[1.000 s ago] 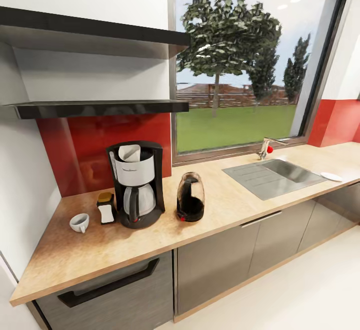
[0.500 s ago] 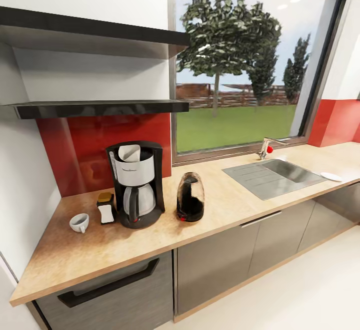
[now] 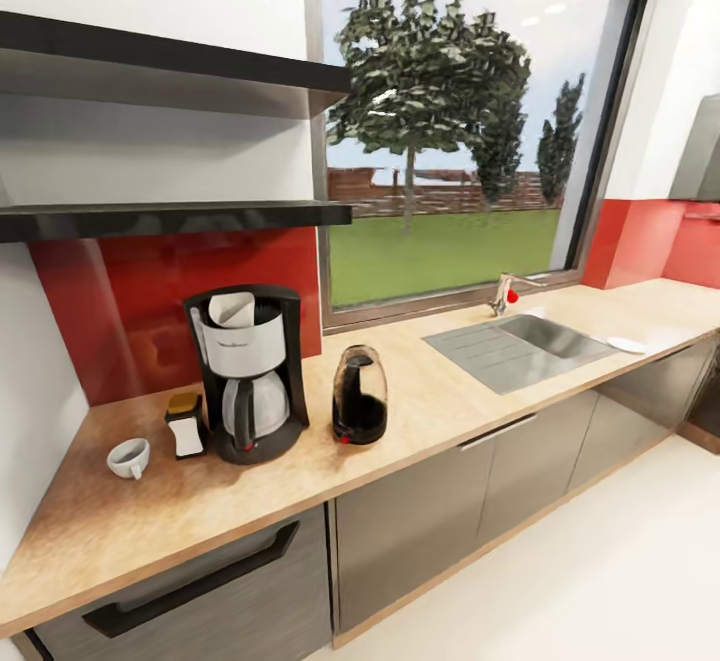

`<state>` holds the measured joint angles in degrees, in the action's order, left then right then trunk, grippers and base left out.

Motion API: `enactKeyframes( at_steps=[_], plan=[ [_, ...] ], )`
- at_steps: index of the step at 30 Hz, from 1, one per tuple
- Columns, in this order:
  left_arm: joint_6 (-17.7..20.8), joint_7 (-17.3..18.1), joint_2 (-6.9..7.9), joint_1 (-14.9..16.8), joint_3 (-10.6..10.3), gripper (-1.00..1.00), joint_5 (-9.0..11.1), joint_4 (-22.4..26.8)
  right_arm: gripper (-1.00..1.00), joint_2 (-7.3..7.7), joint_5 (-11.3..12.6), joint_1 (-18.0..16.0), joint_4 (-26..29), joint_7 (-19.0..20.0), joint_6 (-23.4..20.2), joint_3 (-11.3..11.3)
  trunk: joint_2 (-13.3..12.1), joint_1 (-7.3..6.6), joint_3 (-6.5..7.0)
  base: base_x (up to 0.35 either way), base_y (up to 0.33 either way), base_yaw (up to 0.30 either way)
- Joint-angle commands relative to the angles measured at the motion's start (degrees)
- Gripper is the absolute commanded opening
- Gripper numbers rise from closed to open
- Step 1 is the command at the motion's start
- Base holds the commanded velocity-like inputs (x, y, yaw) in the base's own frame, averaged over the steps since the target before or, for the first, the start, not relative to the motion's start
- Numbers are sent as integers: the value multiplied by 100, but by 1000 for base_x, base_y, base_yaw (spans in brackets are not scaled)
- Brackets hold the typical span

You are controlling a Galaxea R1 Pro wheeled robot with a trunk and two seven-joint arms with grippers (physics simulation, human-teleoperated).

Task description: Set up a coffee station on the kitchen countertop: keep the coffee maker on the countertop, move the bottle of coffee from the kitchen shelf to the counter next to the coffee maker, place a paper coffee filter on top of the coffee maker, put the saucer next to the coffee maker with the coffee cup on the saucer, and place the electric kettle next to the coffee maker.

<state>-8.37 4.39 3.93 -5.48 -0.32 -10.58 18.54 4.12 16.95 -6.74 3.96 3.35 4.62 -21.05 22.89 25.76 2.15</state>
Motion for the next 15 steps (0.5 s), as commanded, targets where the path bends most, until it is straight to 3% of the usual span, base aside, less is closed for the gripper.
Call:
enactKeyframes(
  at_steps=[1,8,15],
  plan=[
    [-9,-2,4,-6,-2,100,-41,7,100,1,61,-3,-8,24,21,-39,3,2,0,0,0,-264],
    [-7,-20,-29,-6,-10,100,-41,-15,100,1,66,-3,-2,25,21,-5,3,2,0,0,0,-267],
    [-7,-23,-25,-6,-20,100,-41,-22,100,3,236,-3,-7,19,21,462,3,2,0,0,0,-270]
  ],
)
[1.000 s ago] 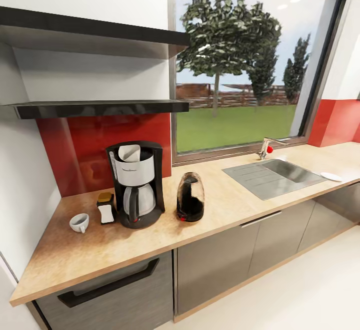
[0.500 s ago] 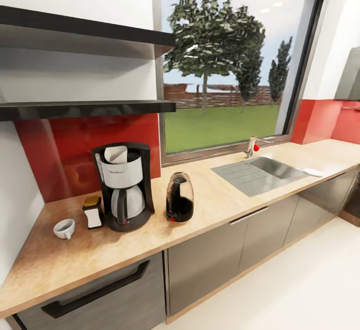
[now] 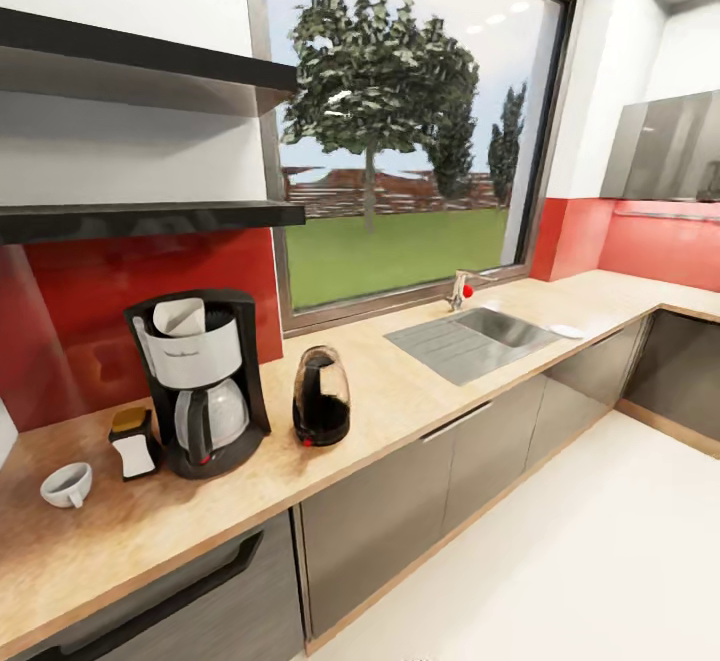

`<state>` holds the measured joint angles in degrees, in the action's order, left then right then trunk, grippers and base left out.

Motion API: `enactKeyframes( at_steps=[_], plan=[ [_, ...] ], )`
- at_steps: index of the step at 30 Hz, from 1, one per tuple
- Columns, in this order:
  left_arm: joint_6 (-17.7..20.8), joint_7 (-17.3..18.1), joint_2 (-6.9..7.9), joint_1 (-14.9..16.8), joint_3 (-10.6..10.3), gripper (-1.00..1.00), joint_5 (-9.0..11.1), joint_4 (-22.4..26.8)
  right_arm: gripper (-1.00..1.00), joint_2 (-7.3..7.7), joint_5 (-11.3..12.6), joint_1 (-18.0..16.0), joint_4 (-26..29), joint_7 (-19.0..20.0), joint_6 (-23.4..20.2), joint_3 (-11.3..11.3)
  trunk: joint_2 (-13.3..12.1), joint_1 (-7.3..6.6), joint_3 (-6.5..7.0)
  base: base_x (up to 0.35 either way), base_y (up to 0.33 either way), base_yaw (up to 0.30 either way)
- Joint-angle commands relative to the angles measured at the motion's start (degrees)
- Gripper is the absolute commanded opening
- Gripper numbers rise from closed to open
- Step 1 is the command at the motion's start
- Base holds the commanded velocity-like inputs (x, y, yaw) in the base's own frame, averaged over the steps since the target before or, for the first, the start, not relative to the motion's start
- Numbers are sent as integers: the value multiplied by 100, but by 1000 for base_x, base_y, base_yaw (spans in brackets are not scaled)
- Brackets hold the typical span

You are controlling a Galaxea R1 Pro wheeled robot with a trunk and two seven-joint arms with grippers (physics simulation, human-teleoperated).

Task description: Set up a coffee station on the kitchen countertop: keep the coffee maker on the countertop, move the bottle of coffee from the kitchen shelf to the counter next to the coffee maker, place a paper coffee filter on top of the coffee maker, put the saucer next to the coffee maker with the coffee cup on the saucer, and place the electric kettle next to the coffee maker.

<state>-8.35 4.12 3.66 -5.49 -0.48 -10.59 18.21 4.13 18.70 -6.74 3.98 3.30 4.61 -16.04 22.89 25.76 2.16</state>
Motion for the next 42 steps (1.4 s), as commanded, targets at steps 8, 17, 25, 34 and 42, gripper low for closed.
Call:
enactKeyframes(
  at_steps=[8,17,25,34,42],
  plan=[
    [367,-80,-40,-14,-135,100,-493,-160,100,21,280,-3,-20,14,22,201,3,2,0,36,0,-273],
    [761,-1091,-134,-14,-72,100,-944,-227,100,34,829,-3,-29,13,21,198,3,2,0,171,-126,-275],
    [758,-1124,-146,-13,-73,100,-953,-227,100,26,845,-3,-21,13,16,201,3,2,0,277,-144,-256],
    [746,-1121,-169,-14,-75,100,-960,-222,100,-16,830,-3,0,16,28,162,3,2,0,241,-185,-34],
    [751,-1115,-312,-14,-99,100,-973,-215,100,-90,832,-3,13,21,31,165,3,2,0,159,-244,0]
  ],
)
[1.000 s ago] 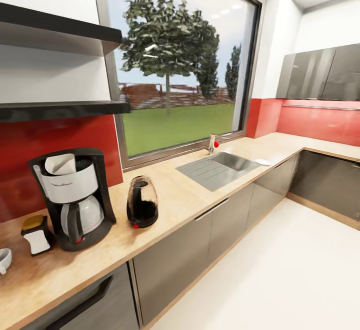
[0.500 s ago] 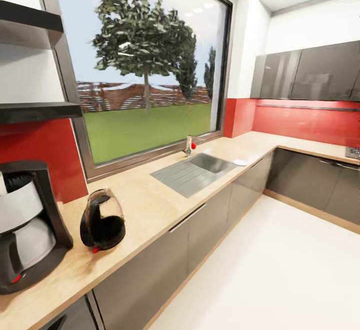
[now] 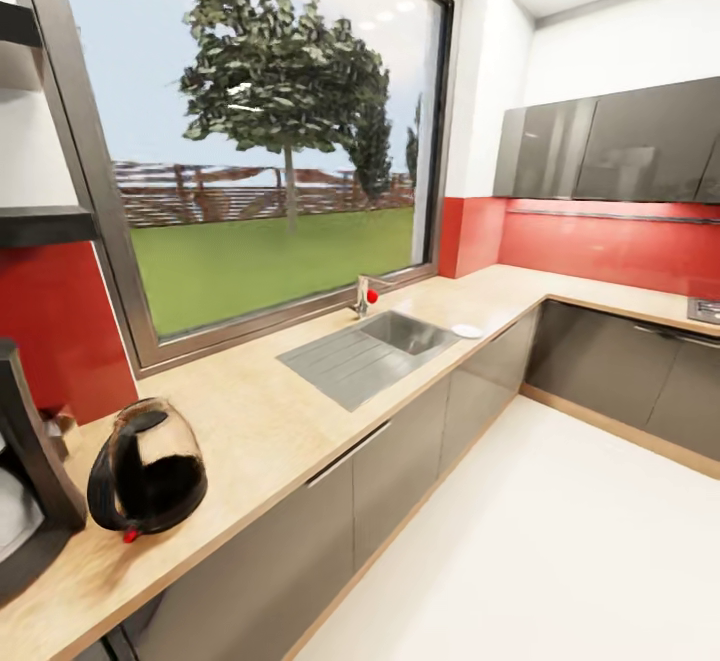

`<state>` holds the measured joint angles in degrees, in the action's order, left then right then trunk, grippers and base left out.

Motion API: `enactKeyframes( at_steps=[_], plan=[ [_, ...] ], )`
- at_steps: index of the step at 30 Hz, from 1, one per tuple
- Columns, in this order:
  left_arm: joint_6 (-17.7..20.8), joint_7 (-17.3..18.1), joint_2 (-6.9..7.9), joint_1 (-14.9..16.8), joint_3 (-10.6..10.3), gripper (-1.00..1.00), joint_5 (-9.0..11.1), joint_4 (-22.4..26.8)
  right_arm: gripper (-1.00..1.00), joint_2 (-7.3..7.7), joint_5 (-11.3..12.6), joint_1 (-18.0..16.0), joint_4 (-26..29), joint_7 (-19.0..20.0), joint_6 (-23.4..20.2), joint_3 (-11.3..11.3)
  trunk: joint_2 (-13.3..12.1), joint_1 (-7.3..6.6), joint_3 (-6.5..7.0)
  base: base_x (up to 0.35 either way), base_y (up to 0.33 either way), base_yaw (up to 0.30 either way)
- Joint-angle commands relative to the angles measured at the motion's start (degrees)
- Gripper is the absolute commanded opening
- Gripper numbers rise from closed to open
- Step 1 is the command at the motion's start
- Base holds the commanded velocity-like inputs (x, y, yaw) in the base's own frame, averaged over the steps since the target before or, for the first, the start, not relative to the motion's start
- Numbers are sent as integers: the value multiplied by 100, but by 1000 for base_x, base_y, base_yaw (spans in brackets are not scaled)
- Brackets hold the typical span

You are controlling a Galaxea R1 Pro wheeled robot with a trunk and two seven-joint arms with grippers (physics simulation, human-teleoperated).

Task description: Set up a coffee station on the kitchen countertop: keep the coffee maker on the countertop, move the bottle of coffee from the kitchen shelf to the counter next to the coffee maker, place a paper coffee filter on top of the coffee maker, put the saucer next to the coffee maker with the coffee cup on the saucer, and place the electric kettle next to the coffee maker.

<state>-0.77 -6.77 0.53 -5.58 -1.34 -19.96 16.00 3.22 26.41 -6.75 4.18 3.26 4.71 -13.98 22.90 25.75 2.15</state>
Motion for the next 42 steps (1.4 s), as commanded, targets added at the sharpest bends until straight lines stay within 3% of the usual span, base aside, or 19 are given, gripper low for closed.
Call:
enactKeyframes(
  at_steps=[1,21,42],
  plan=[
    [-5,-26,-3,-4,-14,100,-36,6,100,0,62,-1,-5,25,21,-42,2,3,0,148,-250,0],
    [7,-34,-18,13,-15,100,-26,8,100,-6,66,-1,-4,25,21,-35,2,3,0,158,-250,0],
    [-11,-52,-16,14,-3,100,10,64,100,-50,65,-1,4,24,38,-9,2,3,0,245,-202,0]
  ],
)
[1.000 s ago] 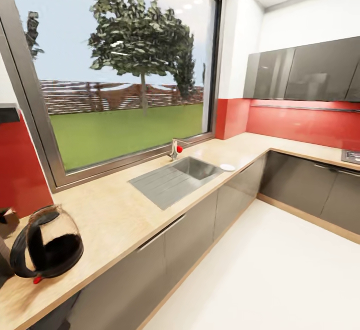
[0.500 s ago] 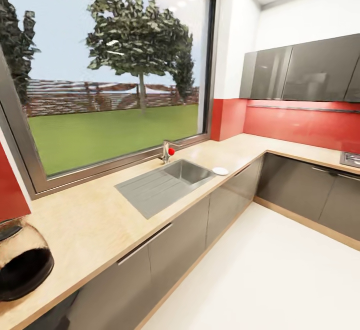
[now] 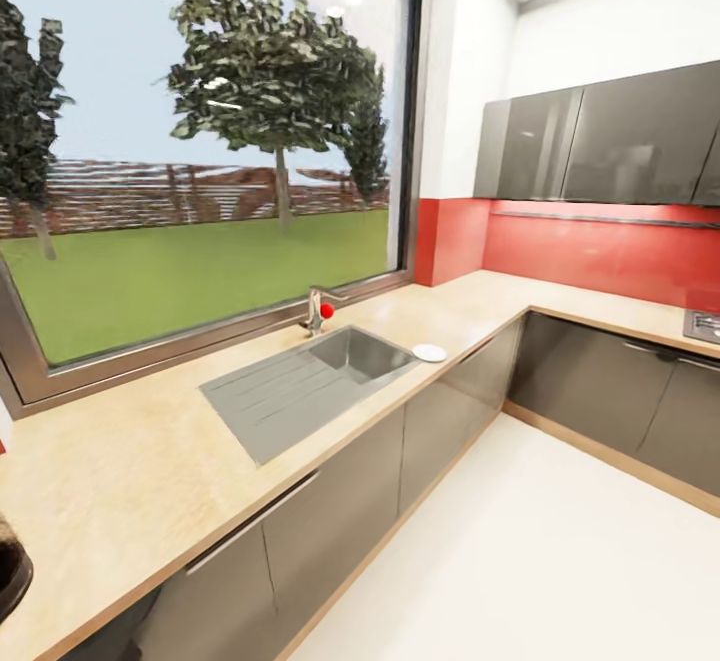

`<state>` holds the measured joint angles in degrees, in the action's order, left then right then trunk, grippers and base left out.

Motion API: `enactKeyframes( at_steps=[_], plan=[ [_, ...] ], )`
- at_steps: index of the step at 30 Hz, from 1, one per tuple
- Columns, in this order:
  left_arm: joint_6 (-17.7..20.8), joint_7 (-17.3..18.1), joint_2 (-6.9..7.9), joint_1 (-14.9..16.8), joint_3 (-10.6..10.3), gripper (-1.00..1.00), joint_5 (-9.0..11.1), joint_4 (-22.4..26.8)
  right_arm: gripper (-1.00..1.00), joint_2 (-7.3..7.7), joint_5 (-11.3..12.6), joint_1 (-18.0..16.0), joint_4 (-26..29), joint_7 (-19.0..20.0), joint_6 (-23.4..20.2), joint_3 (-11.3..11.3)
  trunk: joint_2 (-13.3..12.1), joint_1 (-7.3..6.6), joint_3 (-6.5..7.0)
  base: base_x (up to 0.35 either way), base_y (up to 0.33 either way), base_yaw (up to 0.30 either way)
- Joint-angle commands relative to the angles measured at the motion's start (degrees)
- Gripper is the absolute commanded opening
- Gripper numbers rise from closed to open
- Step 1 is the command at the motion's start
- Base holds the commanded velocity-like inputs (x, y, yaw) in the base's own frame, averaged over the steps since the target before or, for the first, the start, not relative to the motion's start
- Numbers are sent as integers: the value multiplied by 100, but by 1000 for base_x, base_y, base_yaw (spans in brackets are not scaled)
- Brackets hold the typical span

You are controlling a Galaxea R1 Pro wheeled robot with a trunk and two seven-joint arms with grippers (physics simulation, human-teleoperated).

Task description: Set up a coffee station on the kitchen countertop: keep the coffee maker on the countertop, move the bottle of coffee from the kitchen shelf to the counter next to the coffee maker, place a paper coffee filter on top of the coffee maker, put the saucer next to the coffee maker with the coffee cup on the saucer, and place the electric kettle next to the coffee maker.

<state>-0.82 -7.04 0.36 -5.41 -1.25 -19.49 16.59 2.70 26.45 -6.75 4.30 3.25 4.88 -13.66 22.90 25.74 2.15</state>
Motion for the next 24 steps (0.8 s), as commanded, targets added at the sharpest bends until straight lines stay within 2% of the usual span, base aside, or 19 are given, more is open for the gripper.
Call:
enactKeyframes(
  at_steps=[1,9,24],
  plan=[
    [-11,-25,1,-4,-10,100,-33,8,100,4,61,-1,-8,25,23,-40,2,4,0,251,-199,0],
    [-41,-25,-1,-4,0,100,-27,6,100,66,53,-1,-10,26,16,-41,2,4,-4,252,-199,-42],
    [-74,-25,-1,-4,2,100,-20,11,100,72,62,-1,-8,77,13,-32,2,4,-64,252,-199,-234]
  ],
)
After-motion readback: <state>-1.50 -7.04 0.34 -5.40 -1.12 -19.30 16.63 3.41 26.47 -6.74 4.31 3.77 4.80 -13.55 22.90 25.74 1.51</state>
